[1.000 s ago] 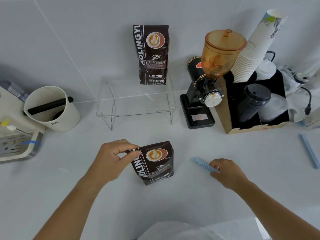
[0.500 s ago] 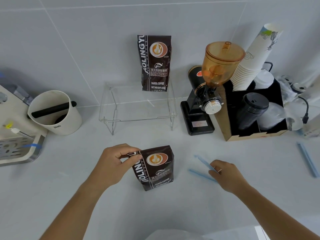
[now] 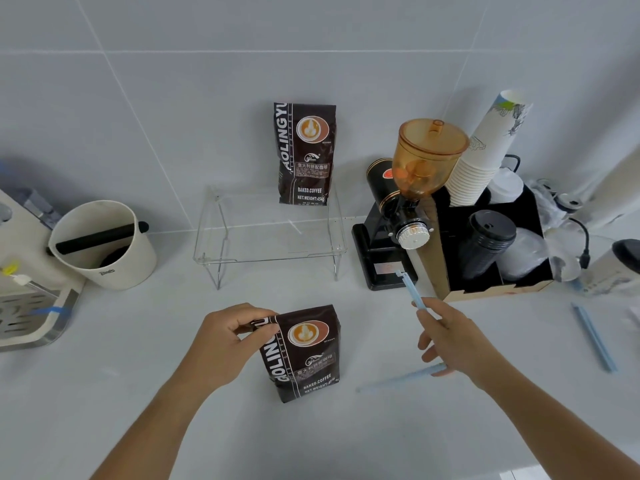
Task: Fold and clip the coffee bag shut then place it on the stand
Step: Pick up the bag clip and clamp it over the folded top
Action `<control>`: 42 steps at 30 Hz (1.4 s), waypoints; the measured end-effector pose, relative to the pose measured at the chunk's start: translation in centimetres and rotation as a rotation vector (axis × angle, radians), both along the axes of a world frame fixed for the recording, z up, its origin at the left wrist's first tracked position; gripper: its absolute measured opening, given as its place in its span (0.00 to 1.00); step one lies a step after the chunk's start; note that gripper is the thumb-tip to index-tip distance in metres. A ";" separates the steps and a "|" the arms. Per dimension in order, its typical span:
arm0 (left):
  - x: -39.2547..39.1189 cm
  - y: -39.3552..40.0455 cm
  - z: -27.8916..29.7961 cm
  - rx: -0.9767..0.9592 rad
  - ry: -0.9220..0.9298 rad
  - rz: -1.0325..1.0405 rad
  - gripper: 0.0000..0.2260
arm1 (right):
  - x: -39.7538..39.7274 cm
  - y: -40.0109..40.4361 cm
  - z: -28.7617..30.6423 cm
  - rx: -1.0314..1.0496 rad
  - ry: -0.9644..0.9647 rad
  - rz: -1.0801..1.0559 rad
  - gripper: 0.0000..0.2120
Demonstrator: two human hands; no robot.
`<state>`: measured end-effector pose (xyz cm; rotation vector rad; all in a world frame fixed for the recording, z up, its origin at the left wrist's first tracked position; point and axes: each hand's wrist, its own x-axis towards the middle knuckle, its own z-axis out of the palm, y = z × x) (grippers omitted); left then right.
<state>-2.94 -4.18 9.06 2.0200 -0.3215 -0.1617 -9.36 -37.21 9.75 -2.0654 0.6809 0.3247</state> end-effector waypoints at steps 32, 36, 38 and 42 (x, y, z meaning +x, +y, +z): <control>-0.2 1.1 0.9 -0.222 0.281 -0.058 0.24 | 6.0 9.1 6.4 0.249 0.169 0.347 0.13; 0.0 1.3 0.9 -0.177 0.269 -0.084 0.24 | 6.4 9.0 6.2 0.212 0.129 0.416 0.13; 0.1 1.4 0.9 -0.170 0.272 -0.094 0.23 | 6.5 8.9 6.0 0.183 0.092 0.445 0.13; 0.1 1.4 1.1 -0.151 0.281 -0.104 0.23 | 6.7 9.0 5.8 0.086 0.026 0.486 0.15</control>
